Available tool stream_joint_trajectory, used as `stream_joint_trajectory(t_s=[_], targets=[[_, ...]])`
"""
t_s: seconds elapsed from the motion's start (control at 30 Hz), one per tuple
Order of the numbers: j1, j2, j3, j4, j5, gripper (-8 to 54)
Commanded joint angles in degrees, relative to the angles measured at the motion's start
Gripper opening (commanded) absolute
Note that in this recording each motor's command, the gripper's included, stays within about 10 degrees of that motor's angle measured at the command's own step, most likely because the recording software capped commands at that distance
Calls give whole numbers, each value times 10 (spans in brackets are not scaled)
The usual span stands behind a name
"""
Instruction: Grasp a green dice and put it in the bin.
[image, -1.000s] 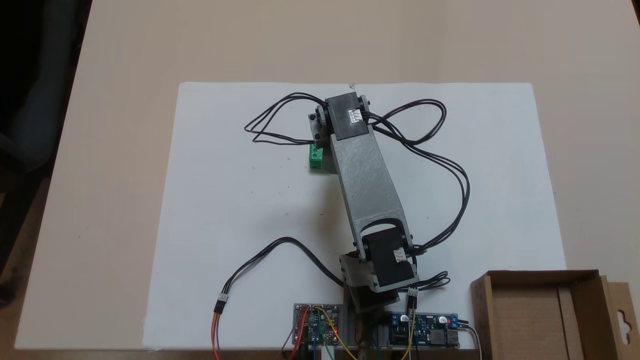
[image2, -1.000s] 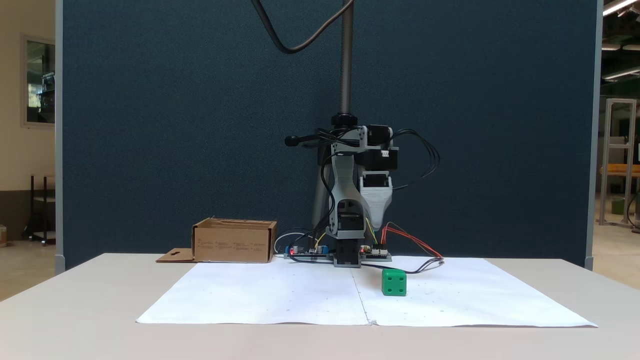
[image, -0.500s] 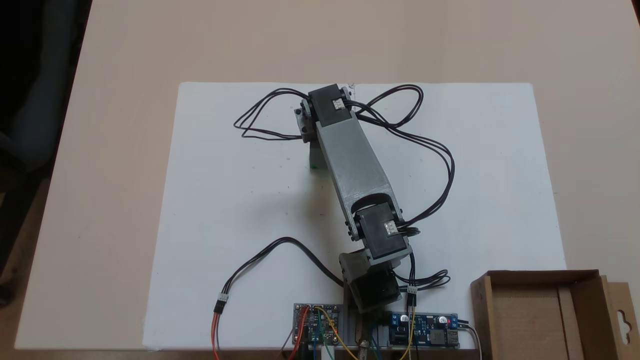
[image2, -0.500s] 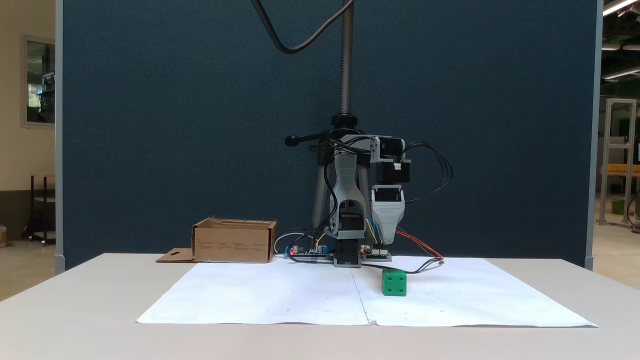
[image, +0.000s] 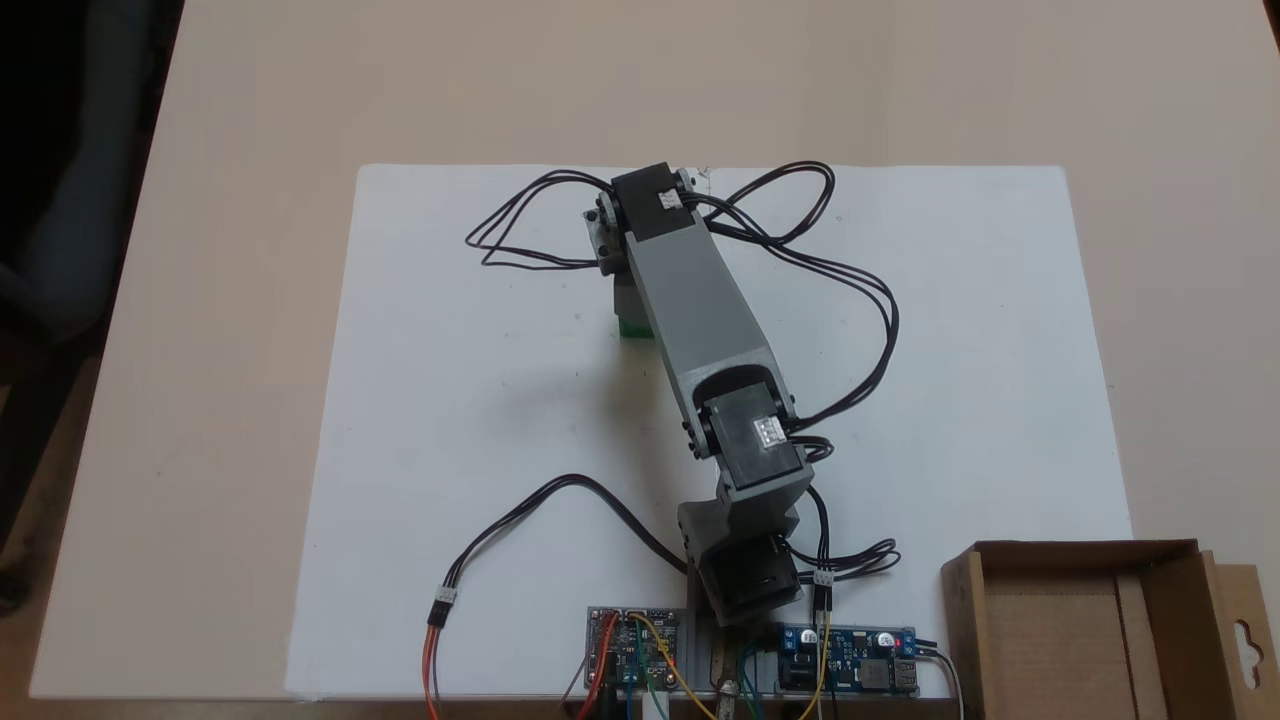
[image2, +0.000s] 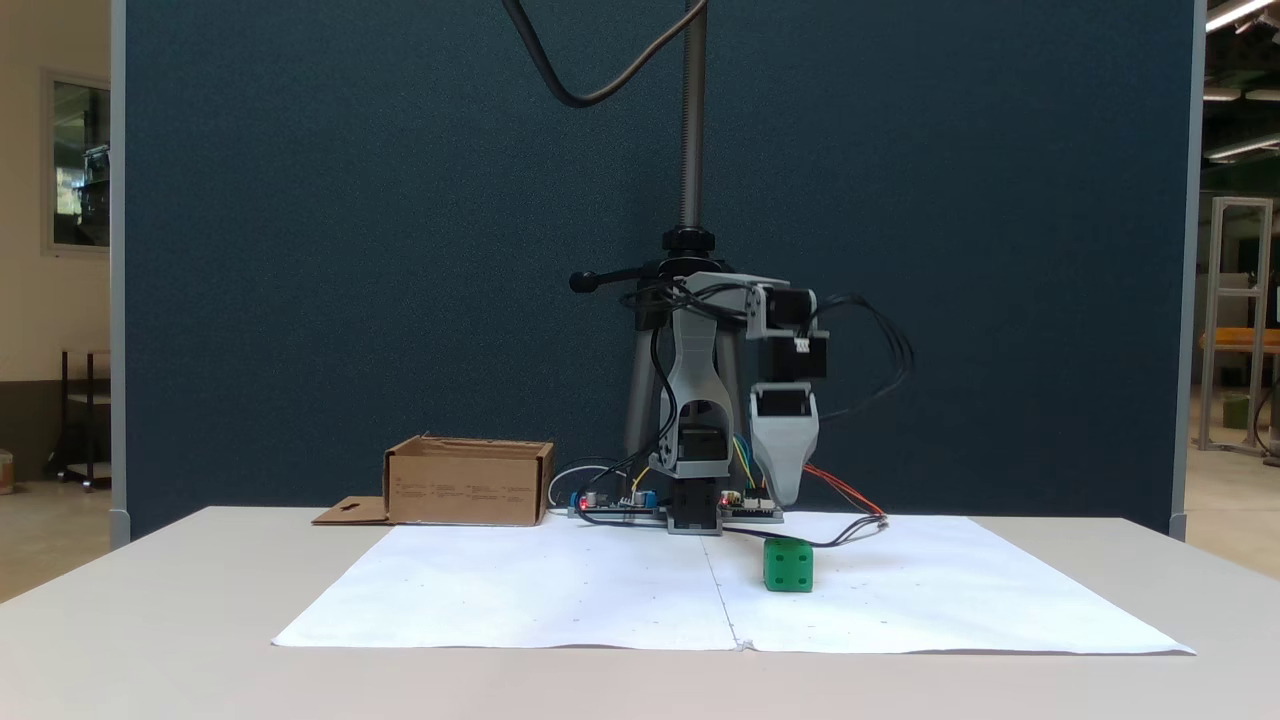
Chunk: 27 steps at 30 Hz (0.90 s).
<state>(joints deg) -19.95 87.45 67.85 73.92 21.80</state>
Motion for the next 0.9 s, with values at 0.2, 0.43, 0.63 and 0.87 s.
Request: stream_joint_trajectory(t_s=[0.2, 0.43, 0.63, 0.87], targets=[[-1, 0, -8, -26, 49, 434], [-2, 3, 9, -30, 49, 433], [-3, 22, 27, -30, 49, 432], [-8, 18, 57, -62, 50, 432]])
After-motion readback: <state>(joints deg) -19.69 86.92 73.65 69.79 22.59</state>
